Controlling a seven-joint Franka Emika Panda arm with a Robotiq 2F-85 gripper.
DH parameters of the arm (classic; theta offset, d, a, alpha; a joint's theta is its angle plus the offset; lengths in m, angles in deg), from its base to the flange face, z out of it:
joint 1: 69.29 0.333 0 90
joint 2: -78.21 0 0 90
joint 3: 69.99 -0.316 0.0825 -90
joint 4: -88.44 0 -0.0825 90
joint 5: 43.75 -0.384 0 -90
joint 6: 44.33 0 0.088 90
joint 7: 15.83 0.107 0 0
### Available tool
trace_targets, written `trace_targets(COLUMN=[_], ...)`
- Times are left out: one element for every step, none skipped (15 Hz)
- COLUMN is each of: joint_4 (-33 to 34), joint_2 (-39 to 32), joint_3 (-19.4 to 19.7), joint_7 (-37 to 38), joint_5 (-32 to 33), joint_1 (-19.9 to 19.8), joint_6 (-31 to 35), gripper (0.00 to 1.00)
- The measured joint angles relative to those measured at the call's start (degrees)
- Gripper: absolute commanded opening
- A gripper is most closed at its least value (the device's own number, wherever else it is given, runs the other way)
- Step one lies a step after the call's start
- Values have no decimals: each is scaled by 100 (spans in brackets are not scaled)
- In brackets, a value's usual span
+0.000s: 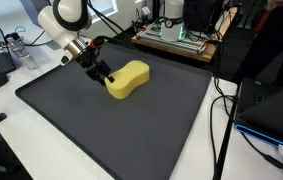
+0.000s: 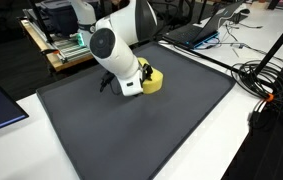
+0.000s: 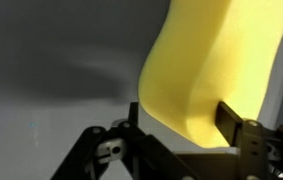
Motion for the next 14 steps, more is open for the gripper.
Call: trace_targets(joint_4=[19, 29, 37, 37, 37, 34, 24, 0, -27, -52, -77, -92, -104, -118], joint_2=[-15, -15, -12, -5, 0, 3, 2, 3, 3, 3, 4, 5, 7, 10], joint_3=[-3, -8, -18, -31, -44, -55, -58, -60, -60, -60, -60, -60, -60, -60], joint_7=[12, 17, 18, 18, 13, 5, -11, -26, -50, -79, -103, -127, -139, -146], joint_5=[-3, -10, -25, -45, -84, -133, -180, -234, -287, -333, -373, -409, -422, -431], joint_1=[-2, -4, -11, -26, -48, -79, -106, -128, -145, -157, -163, -165, -165, -165], joint_6=[-26, -48, -65, -67, -67, -63, -47, 7, 45, 71, 108, 138, 164, 181], gripper=[39, 34, 26, 20, 15, 8, 2, 0, 0, 0, 2, 2, 0, 1])
